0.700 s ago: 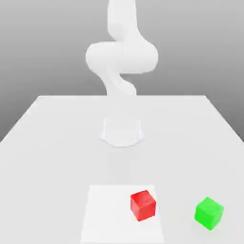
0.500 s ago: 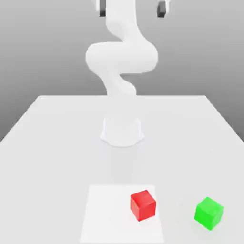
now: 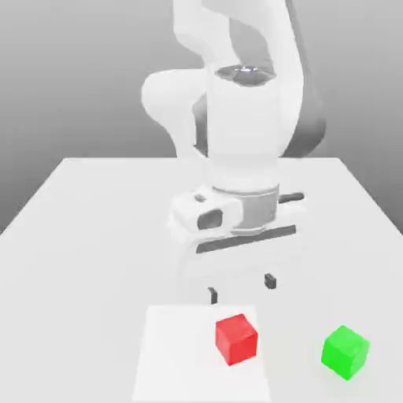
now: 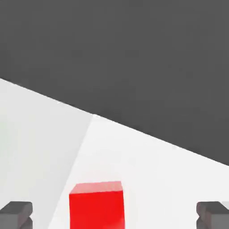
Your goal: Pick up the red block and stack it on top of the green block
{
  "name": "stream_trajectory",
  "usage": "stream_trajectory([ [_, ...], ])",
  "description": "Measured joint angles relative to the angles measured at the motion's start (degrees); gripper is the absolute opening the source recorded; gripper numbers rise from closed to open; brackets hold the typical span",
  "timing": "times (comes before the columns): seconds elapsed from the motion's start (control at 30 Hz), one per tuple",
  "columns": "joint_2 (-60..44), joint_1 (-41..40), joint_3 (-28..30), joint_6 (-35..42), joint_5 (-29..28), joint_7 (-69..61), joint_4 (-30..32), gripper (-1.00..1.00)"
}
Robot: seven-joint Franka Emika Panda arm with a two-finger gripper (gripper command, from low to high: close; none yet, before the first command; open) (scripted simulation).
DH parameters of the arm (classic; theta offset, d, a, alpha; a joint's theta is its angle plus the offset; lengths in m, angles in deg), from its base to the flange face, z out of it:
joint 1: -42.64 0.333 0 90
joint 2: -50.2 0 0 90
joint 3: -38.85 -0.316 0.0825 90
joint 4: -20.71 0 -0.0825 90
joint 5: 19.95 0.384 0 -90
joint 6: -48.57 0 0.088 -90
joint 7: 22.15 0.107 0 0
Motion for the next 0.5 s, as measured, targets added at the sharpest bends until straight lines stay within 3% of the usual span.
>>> stream_trajectory([
  [0.17, -10.4, -0.1, -0.1, -8.5, -0.1, -0.4, -0.8, 0.0],
  [0.2, -12.2, -0.1, -0.1, -10.0, -0.1, -0.4, -1.0, -1.0],
  [0.5, -9.4, -0.1, -0.1, -7.6, -0.3, -0.3, -0.6, -1.0],
])
